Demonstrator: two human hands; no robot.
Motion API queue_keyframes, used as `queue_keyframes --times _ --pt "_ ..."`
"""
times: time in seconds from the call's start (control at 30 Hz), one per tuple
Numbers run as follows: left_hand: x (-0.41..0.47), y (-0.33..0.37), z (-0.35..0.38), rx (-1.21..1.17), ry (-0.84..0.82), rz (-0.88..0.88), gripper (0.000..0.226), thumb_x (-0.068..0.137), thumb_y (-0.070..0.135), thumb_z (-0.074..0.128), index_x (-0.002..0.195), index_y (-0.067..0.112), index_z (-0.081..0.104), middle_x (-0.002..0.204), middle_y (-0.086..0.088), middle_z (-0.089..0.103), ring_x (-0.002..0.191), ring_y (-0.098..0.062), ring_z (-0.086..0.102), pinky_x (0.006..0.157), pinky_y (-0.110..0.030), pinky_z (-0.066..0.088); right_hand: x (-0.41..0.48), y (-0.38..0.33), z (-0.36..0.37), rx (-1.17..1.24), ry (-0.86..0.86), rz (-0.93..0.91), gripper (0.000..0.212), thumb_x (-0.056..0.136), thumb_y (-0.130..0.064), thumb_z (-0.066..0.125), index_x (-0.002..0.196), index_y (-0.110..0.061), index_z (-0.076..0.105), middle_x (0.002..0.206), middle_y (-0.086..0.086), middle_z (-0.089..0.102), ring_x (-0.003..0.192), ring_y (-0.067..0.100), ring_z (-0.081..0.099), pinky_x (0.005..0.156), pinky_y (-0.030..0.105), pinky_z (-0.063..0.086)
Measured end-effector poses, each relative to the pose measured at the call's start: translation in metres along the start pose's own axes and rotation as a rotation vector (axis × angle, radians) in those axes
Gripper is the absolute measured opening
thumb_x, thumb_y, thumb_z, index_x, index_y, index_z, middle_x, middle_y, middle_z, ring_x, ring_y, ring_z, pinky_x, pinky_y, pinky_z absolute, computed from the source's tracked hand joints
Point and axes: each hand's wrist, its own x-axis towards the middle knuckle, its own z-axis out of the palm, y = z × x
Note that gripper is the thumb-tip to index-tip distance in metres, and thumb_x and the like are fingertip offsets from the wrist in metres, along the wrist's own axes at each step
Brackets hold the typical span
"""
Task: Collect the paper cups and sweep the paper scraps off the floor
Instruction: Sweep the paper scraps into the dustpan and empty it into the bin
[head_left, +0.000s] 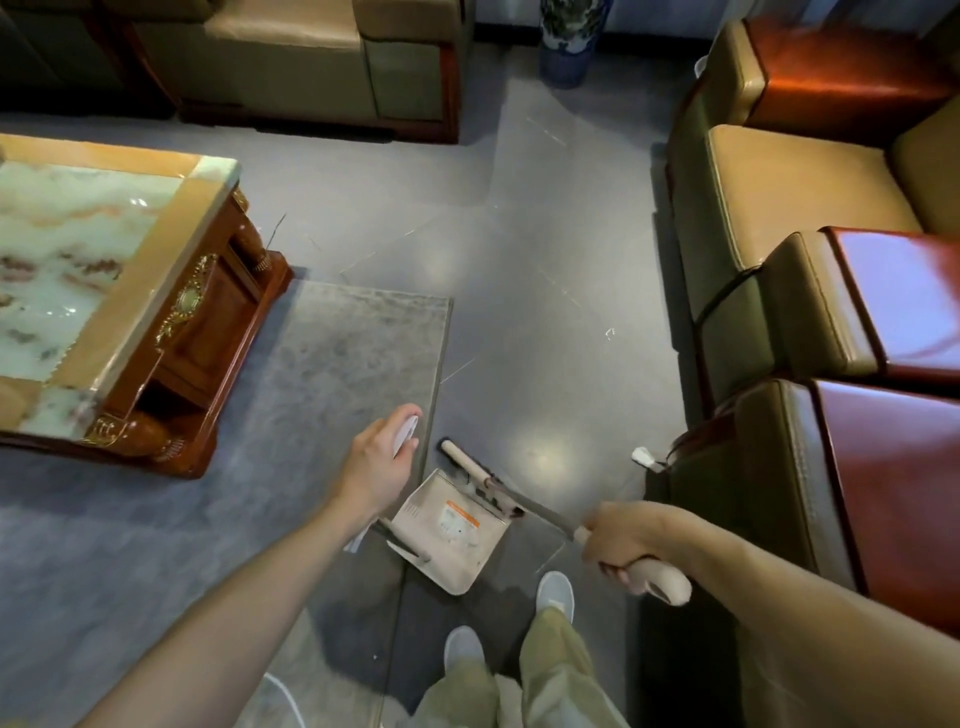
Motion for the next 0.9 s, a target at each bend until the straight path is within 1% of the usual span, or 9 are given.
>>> queue_keyframes --times 0.1,0.2,0.27,0.4,0.53,0.63,0.7,0.8,0.9 --pt "0.0 0.001 0.0 0.008 0.016 0.029 0.032 0.088 0.002 0.059 0.119 0.01 0.06 0.11 -0.014 0.065 0.098 -0.032 0.06 0.08 -0.027 0.04 -0.025 0.009 -0.024 0.148 -0.007 -0.056 0.038 0.091 -0.013 0.052 0.128 -0.003 0.056 0.068 -0.004 0.053 0.054 0.005 0.048 0.044 0.013 0.04" --pt "0.0 0.004 0.001 0.013 0.025 0.04 0.031 0.087 0.001 0.06 0.118 0.007 0.06 0.11 -0.016 0.065 0.099 -0.033 0.061 0.08 -0.03 0.04 -0.047 0.016 -0.047 0.449 -0.174 0.059 0.042 0.093 -0.008 0.052 0.134 -0.006 0.048 0.059 0.003 0.052 0.048 0.007 0.045 0.041 0.015 0.038" --pt "0.001 0.007 0.003 0.015 0.021 0.058 0.031 0.087 0.0 0.06 0.118 0.005 0.059 0.111 -0.017 0.065 0.1 -0.034 0.061 0.082 -0.032 0.041 -0.057 0.021 -0.055 0.511 -0.18 0.068 0.044 0.091 -0.006 0.054 0.135 -0.007 0.047 0.059 0.005 0.053 0.049 0.009 0.045 0.04 0.016 0.038" --pt "0.015 0.023 0.01 0.029 -0.013 0.131 0.031 0.088 0.0 0.059 0.118 0.003 0.059 0.112 -0.017 0.065 0.101 -0.034 0.06 0.084 -0.03 0.038 -0.059 0.032 -0.072 0.427 0.012 0.025 0.043 0.091 -0.009 0.056 0.133 -0.007 0.05 0.076 0.009 0.057 0.059 0.013 0.047 0.055 0.022 0.04" --pt "0.05 0.043 0.019 0.028 -0.024 0.161 0.03 0.089 0.002 0.058 0.119 0.006 0.059 0.109 -0.016 0.064 0.098 -0.033 0.06 0.077 -0.024 0.035 -0.034 0.049 -0.101 0.305 0.25 0.03 0.042 0.09 -0.013 0.058 0.131 -0.008 0.052 0.095 0.011 0.064 0.075 0.019 0.055 0.068 0.026 0.047" --pt "0.09 0.06 0.03 0.027 -0.016 0.185 0.03 0.089 0.003 0.059 0.118 0.011 0.06 0.107 -0.014 0.065 0.097 -0.033 0.06 0.079 -0.028 0.038 0.002 0.067 -0.134 0.192 0.421 0.066 0.039 0.09 -0.014 0.054 0.129 -0.008 0.052 0.104 0.01 0.065 0.077 0.018 0.058 0.068 0.026 0.048" --pt "0.119 0.074 0.041 0.018 -0.006 0.196 0.031 0.087 0.003 0.061 0.117 0.013 0.062 0.108 -0.013 0.065 0.098 -0.032 0.062 0.079 -0.027 0.039 0.029 0.082 -0.168 0.156 0.475 0.061 0.035 0.091 -0.014 0.051 0.125 -0.006 0.053 0.103 0.01 0.064 0.08 0.019 0.059 0.067 0.025 0.048" --pt "0.164 0.093 0.06 0.023 0.0 0.18 0.032 0.087 0.006 0.061 0.117 0.016 0.061 0.109 -0.012 0.065 0.098 -0.033 0.062 0.08 -0.029 0.042 0.065 0.106 -0.225 0.189 0.52 0.099 0.028 0.091 -0.014 0.052 0.118 -0.006 0.055 0.093 0.009 0.062 0.069 0.016 0.059 0.057 0.023 0.046" --pt "0.21 0.11 0.078 0.011 -0.044 0.133 0.032 0.09 0.011 0.058 0.121 0.019 0.058 0.115 -0.008 0.063 0.103 -0.029 0.06 0.083 -0.03 0.041 0.098 0.125 -0.274 0.195 0.527 0.155 0.028 0.091 -0.014 0.052 0.118 -0.005 0.054 0.08 0.005 0.057 0.062 0.013 0.055 0.058 0.024 0.047"
